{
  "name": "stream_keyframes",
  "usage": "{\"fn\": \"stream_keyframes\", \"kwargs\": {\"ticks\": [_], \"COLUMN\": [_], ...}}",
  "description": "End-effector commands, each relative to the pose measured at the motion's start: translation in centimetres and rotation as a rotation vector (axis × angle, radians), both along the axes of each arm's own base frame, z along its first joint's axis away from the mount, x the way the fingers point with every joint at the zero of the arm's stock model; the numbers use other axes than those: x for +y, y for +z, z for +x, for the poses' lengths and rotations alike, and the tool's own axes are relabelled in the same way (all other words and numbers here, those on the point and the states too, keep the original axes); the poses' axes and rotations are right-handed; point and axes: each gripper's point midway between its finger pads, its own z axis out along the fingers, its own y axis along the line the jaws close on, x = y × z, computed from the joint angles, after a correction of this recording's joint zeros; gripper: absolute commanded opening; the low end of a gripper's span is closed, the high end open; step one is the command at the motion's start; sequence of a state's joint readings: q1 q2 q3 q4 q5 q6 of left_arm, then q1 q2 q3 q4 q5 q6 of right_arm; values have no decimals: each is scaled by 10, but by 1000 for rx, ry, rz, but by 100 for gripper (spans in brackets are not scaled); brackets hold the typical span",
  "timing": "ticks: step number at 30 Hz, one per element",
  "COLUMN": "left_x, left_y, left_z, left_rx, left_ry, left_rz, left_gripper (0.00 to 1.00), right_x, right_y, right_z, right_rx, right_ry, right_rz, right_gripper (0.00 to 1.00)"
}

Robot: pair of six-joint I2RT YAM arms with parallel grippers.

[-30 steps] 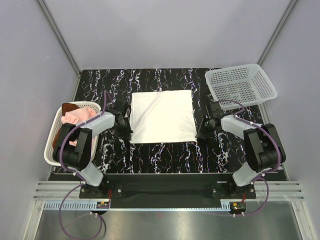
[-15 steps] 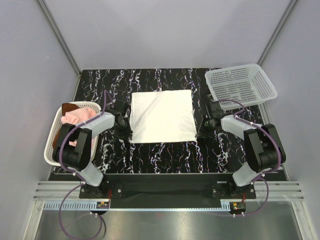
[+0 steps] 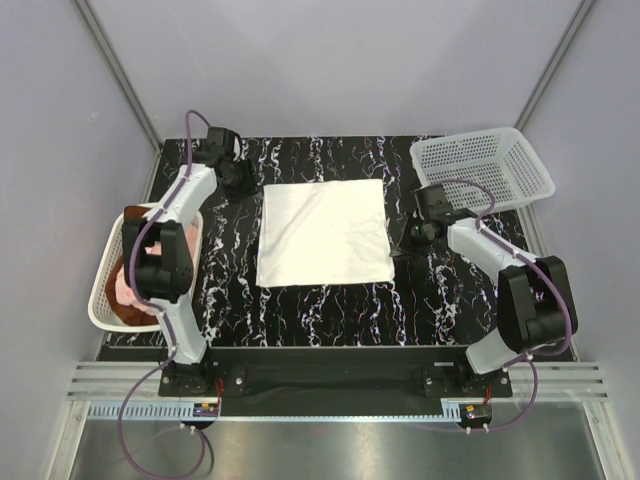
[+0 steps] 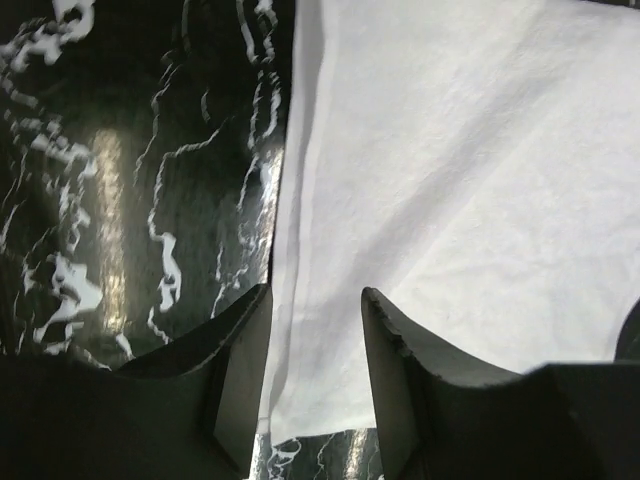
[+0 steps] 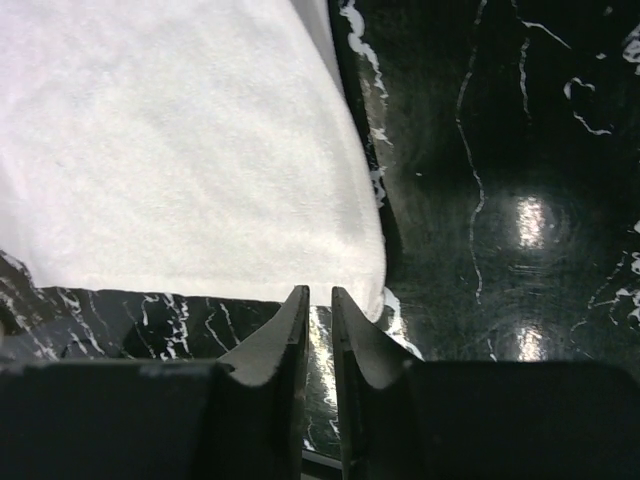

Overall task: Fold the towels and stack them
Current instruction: Fold the towel

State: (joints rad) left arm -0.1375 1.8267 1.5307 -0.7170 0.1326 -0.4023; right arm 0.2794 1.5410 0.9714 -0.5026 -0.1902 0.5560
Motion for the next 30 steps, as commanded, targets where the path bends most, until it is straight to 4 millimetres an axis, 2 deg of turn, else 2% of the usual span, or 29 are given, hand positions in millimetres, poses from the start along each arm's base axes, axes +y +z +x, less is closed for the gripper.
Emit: {"fn": "stream_keyframes", "kwargs": {"ticks": [1,2,3,5,6,7,12,18,21,26,30], "left_x": [-27,-30,-33,-35,-37,-36,-32,-40,-35,-15,-15], "left_y": [-6,-6,-14,-21,-17,-30,-50,-69,-74,-73,-68], "left_z": [33,41,54,66,76,80,98,106,110,115,118], "left_rx": [-19,-26,-20,-14,-36,-17,-35,-45,-51,-70,-91], "left_ry": [-150,-162,-164,-163,-168,-168,-184,-223,-208,-172,-178], "left_rz": [-93,-108,-114,-117,-117,-112,-80,-122,-98,-14,-17], "left_gripper": [45,45,45,43,43,43,44,45,45,45,46], "right_x": [17,19,21,23,23,24,27,21,18,15,11], "right_y": [12,11,9,2,-2,-6,-35,-69,-74,-80,-86], "right_z": [18,19,20,20,18,18,0,-15,-20,-23,-24], "right_rx": [-27,-24,-20,-5,6,11,72,138,146,155,163], "right_ry": [33,40,43,46,45,46,56,52,54,58,62], "right_rz": [61,62,62,61,60,63,57,24,12,-3,-27], "right_gripper": [20,18,16,13,12,11,10,9,8,7,6]}}
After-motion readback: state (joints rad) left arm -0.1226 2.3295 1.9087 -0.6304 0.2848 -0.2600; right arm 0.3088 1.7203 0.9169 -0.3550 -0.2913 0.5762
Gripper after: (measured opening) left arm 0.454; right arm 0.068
